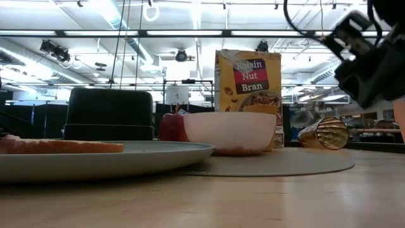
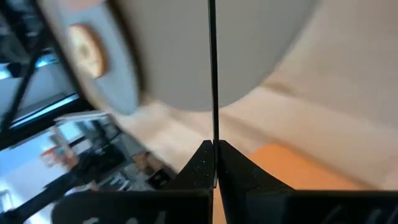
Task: Arrange a breakfast setting
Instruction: Put the black spoon on the gray placemat to the right of the orange bowl
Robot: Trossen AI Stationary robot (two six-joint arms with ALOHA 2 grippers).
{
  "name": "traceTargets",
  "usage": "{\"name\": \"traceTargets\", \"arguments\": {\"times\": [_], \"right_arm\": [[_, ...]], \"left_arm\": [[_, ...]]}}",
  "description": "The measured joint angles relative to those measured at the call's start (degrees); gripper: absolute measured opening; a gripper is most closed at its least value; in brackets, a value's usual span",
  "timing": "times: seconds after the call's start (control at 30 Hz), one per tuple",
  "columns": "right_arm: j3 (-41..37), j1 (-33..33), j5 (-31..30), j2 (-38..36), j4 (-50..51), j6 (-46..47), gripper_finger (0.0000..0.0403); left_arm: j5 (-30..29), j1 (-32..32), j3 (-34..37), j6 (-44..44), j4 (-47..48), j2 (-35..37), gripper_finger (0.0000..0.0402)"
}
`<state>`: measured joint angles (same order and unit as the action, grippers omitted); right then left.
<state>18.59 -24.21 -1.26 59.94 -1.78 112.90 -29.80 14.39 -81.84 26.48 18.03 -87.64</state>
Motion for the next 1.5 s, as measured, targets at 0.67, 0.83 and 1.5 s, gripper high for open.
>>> {"name": "traceTargets", "arguments": {"times": [0.67,0.83,1.5], "right_arm": [[-1.46,7.8,7.28,14.67,-15.95,-4.55,0.0013],[-1.44,7.78,7.23,19.69,-21.22,-2.92,0.0015],[-1.44,7.78,6.74,21.55,-21.43,-3.52,0.0072]], "left_arm": [[-0.13,-1.06,0.04,-0.09,-0.27,-0.02,0.0196],[-0.13,-1.05,0.04,-0.07,-0.16,-0.07,0.0196],[-0.11,-1.07,0.04,-0.01,-0.14,-0.09,0.0196]]}}
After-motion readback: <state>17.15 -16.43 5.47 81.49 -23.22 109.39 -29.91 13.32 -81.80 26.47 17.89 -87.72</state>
